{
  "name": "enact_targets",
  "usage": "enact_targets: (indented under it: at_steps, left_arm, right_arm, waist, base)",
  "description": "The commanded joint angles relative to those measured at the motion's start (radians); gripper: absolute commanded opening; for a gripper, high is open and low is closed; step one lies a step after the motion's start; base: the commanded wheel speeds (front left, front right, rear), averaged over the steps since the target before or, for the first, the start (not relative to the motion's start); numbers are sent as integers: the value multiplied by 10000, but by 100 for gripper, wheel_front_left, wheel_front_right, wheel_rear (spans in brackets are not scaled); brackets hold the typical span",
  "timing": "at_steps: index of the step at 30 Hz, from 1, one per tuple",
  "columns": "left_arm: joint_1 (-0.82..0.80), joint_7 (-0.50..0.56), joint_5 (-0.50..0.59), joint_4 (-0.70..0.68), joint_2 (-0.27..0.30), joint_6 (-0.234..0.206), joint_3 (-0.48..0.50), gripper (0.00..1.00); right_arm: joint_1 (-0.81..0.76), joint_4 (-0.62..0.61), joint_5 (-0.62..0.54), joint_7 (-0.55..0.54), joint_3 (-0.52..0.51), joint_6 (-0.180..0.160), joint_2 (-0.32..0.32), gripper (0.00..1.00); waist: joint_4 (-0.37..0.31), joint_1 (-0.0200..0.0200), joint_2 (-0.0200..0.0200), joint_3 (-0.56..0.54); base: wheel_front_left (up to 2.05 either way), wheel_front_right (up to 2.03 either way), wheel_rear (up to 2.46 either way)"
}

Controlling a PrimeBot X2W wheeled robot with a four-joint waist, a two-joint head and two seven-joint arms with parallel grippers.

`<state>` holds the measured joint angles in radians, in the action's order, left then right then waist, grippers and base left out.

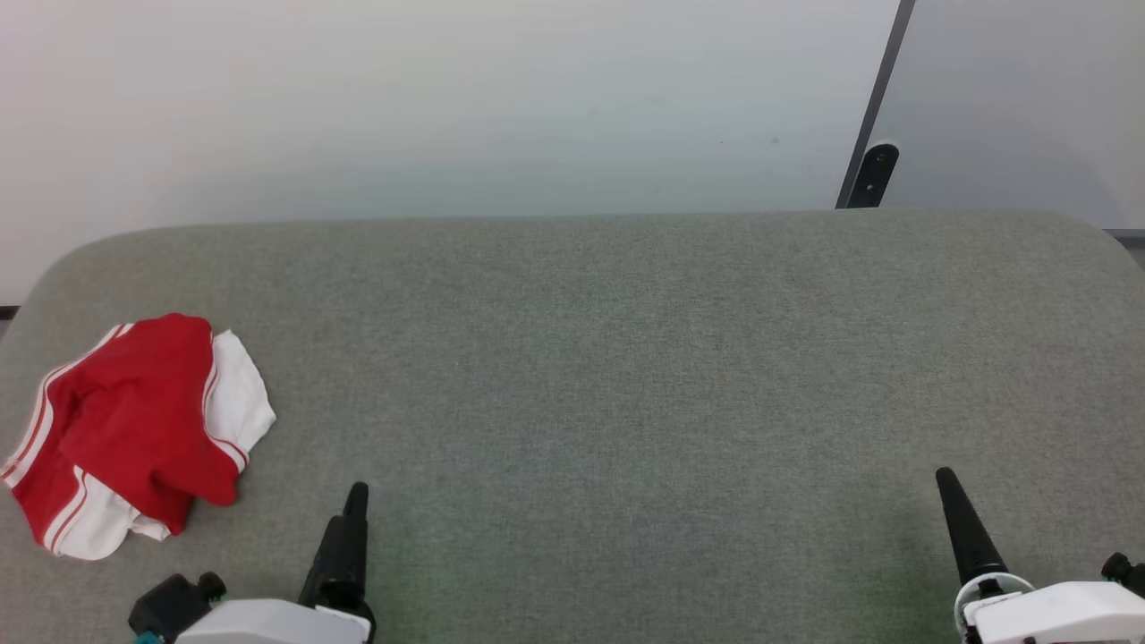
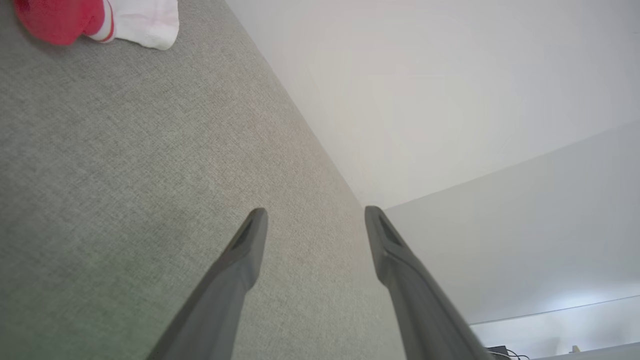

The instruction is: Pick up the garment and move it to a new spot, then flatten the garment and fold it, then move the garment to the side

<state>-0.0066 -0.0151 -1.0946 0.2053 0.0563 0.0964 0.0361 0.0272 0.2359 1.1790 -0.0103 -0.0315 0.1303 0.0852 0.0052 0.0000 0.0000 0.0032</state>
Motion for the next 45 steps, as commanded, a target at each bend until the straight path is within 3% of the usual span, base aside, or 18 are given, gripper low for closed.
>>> enact_targets:
  at_steps: [1,19,45]
  left_arm:
    - [-8,-109,546,-250,66,-81,-67,100]
    - [302,-742,3561,-703,219,-508,-672,100]
    - [632,-1454,6323,-944,308,-859,-1206,100]
  right_arm:
    - [5,-194,-526,77,66,8,106,100]
    - [-249,-651,-3547,430,289,8,83,100]
    - [-523,-956,-6434,825,620,7,197,100]
  waist:
    - [0,0,0,-1]
    - [23,0,0,35]
    - [-10,0,0,143]
  base:
    - [0,0,0]
    - [0,0,0]
    - [0,0,0]
